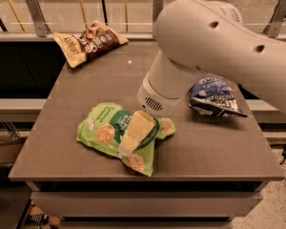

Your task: Move green rice chip bag near brown chip bag

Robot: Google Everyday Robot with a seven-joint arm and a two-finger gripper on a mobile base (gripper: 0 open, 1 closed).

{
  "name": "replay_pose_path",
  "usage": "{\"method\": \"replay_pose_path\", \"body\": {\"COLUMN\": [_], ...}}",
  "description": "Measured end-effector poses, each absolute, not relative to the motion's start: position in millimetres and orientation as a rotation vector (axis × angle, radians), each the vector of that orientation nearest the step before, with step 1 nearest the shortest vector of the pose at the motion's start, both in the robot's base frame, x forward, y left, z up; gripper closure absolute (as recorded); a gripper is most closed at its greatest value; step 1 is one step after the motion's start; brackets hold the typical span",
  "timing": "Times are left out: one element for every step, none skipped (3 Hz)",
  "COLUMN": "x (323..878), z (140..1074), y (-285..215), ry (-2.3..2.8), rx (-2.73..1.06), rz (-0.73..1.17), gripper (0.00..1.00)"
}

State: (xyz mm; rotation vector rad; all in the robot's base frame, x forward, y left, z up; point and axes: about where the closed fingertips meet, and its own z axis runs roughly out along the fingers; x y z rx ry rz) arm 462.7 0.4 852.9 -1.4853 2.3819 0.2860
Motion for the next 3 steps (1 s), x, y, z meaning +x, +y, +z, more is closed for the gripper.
{"method": "replay_pose_path", "body": {"x": [461.2,461.3,461.1], "z": [841.9,836.5,837.8], "y": [12.4,18.3,18.2], "ry": [2.439,2.463,2.462], "rx": [-1.479,-1.467,-1.464], "rz": [0.178,0.118,0.116], "gripper": [0.0,0.0,0.16]}}
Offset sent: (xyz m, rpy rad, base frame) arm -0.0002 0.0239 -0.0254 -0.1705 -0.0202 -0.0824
